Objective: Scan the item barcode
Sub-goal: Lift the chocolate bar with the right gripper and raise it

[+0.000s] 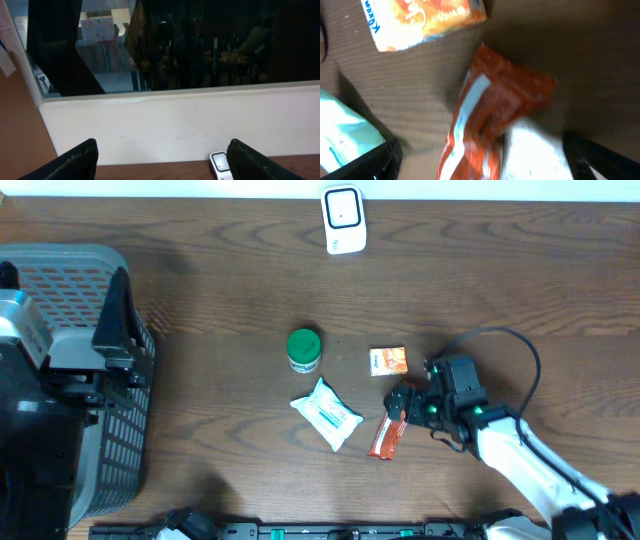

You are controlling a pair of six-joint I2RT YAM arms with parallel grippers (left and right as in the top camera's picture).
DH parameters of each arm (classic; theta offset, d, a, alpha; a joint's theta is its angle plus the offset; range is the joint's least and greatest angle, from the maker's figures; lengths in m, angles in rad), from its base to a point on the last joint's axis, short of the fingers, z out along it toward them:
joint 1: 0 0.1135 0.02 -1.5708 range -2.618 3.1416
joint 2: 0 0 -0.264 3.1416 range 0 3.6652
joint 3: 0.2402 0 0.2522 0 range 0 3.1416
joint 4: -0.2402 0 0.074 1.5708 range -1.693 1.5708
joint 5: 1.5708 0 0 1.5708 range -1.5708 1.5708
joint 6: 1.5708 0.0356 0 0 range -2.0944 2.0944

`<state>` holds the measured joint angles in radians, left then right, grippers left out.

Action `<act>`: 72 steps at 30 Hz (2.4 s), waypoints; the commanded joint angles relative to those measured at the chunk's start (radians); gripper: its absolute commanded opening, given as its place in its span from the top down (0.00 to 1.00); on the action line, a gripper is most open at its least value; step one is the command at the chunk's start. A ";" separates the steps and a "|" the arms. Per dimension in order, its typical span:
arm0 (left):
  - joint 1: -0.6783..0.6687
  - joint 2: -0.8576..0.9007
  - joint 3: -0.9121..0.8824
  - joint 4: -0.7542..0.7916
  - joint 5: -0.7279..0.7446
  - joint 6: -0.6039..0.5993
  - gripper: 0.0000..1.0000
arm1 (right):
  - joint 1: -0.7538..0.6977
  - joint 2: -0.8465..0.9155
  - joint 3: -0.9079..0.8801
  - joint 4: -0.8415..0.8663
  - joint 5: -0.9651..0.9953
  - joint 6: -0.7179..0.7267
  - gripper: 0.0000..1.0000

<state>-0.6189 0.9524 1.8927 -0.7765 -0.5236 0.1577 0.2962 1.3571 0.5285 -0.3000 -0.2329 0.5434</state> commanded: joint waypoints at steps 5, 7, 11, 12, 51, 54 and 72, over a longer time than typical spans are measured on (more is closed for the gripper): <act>0.000 -0.007 -0.007 0.007 -0.012 0.002 0.18 | -0.007 0.234 -0.003 0.064 -0.061 -0.028 0.09; 0.000 -0.007 -0.007 0.007 -0.012 0.002 0.18 | -0.006 0.291 -0.003 0.073 -0.069 -0.028 0.17; 0.000 -0.007 -0.007 0.008 -0.012 0.003 0.18 | -0.006 0.369 -0.004 0.071 -0.119 -0.028 0.34; 0.000 -0.007 -0.007 0.007 -0.013 0.003 0.18 | -0.006 0.380 -0.005 0.068 -0.129 -0.028 0.36; 0.000 -0.007 -0.007 -0.002 -0.012 0.002 0.18 | -0.264 -0.069 -0.041 0.177 -0.813 0.158 0.98; 0.000 -0.007 -0.011 -0.008 -0.012 0.003 0.18 | -0.311 -0.206 -0.041 0.181 -0.850 0.299 0.98; 0.000 -0.007 -0.011 -0.008 -0.013 0.003 0.18 | -0.322 -0.380 -0.041 0.510 -0.992 0.791 0.99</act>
<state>-0.6189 0.9524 1.8900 -0.7856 -0.5240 0.1574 -0.0181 0.9874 0.4820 0.1677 -1.1847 1.2240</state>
